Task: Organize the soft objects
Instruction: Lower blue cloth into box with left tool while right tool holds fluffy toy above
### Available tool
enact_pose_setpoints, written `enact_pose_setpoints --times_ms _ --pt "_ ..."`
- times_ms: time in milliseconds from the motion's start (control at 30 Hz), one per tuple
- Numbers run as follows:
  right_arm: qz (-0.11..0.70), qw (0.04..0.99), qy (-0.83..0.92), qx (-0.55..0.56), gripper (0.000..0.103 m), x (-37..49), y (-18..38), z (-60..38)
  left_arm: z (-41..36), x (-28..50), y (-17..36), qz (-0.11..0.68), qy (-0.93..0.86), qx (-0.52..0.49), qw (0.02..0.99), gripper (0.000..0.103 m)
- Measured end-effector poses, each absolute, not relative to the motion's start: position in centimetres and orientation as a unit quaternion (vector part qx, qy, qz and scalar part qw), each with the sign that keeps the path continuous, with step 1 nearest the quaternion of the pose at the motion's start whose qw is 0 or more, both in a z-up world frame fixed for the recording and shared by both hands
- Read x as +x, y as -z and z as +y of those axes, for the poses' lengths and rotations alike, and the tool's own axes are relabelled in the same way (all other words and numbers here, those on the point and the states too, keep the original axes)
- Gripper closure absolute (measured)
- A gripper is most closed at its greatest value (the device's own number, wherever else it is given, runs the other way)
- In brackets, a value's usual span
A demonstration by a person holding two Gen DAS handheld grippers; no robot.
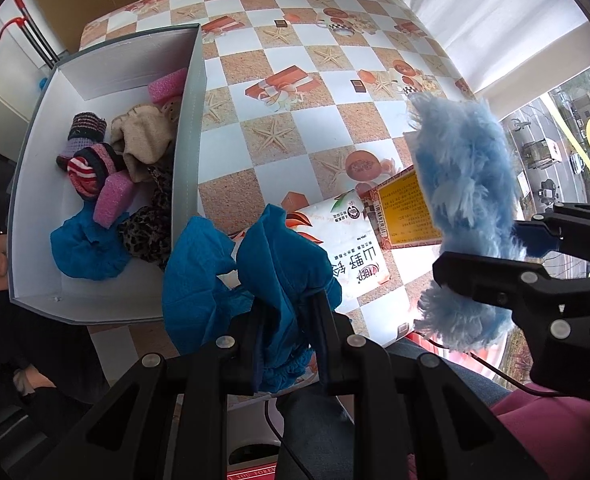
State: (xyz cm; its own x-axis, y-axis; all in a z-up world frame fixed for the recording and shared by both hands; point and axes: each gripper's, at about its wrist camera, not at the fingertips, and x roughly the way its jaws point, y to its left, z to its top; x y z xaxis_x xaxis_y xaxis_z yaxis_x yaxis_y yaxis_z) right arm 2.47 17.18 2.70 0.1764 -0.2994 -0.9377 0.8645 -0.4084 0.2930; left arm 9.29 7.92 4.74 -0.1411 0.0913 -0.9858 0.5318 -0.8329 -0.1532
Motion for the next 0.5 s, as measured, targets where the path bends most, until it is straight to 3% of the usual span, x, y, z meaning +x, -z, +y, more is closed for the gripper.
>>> enact_pose_setpoints --times_ms 500 --pt "0.249 0.498 0.591 0.584 0.067 2.9 -3.4 15.4 6.2 10.1 -5.4 0.265 0.719 0.617 0.181 0.08"
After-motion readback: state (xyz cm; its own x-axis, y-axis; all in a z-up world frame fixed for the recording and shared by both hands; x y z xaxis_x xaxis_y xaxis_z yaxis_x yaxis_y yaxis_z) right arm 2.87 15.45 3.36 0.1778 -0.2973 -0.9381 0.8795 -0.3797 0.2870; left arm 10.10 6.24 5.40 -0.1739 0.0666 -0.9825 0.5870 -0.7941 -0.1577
